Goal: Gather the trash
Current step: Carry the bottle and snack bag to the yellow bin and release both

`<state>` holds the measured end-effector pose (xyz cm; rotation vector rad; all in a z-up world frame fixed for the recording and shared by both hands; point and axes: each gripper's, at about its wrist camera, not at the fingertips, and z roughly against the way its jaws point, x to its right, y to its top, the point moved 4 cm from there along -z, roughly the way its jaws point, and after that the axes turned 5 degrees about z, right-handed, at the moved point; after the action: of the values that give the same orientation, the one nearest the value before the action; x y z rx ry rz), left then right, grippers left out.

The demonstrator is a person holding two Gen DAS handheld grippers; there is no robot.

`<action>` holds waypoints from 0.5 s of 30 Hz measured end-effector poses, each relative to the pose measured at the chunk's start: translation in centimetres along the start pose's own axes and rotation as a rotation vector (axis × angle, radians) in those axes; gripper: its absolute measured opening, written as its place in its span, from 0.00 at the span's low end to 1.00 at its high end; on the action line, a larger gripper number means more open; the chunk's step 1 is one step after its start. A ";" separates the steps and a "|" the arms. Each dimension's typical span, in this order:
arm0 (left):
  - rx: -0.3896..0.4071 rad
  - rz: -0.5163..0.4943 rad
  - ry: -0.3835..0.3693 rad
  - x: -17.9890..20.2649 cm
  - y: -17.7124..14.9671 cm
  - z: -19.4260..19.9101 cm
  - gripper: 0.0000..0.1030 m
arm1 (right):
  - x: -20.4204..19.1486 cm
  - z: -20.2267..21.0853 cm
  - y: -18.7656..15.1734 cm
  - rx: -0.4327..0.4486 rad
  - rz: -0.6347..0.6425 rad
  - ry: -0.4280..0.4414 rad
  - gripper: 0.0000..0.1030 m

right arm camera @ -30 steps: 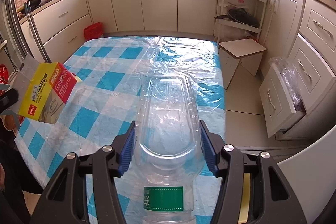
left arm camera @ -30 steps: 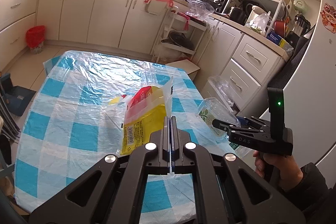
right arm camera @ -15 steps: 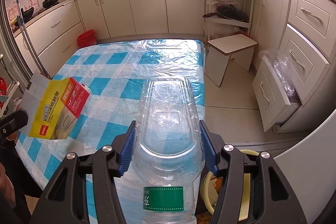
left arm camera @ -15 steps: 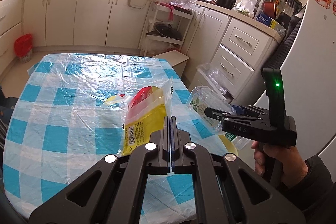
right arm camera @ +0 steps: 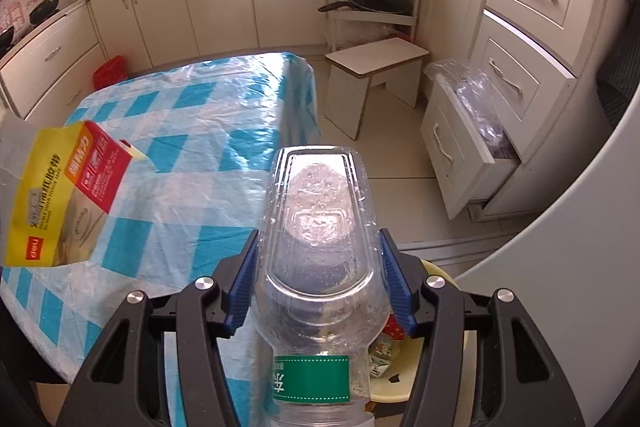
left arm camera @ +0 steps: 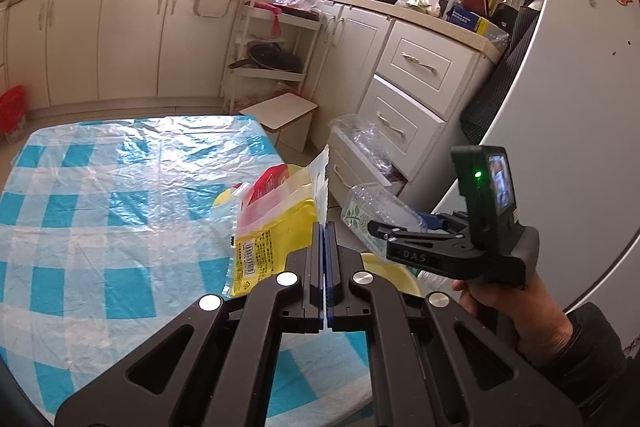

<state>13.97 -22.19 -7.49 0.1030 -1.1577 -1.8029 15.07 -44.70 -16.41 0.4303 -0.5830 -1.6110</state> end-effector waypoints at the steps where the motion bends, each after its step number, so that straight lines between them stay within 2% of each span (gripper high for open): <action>1: -0.002 -0.001 -0.020 0.7 0.3 -0.4 0.01 | 0.7 -0.4 -0.2 -0.017 -0.007 -0.018 0.54; 11: -0.057 0.012 -0.210 9.1 2.2 -6.5 0.01 | 7.3 -5.5 -3.4 -0.249 -0.057 -0.176 0.54; 13: -0.076 0.031 -0.234 10.2 1.9 -7.9 0.01 | 9.3 -5.1 -3.6 -0.240 -0.151 -0.164 0.57; 15: -0.102 0.060 -0.252 10.8 1.3 -9.4 0.01 | 11.1 -3.3 -3.1 -0.178 -0.231 -0.186 0.64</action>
<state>13.86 -36.59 -7.48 -0.2222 -1.2267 -1.8552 13.14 -55.93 -20.29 0.2220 -0.5371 -1.9209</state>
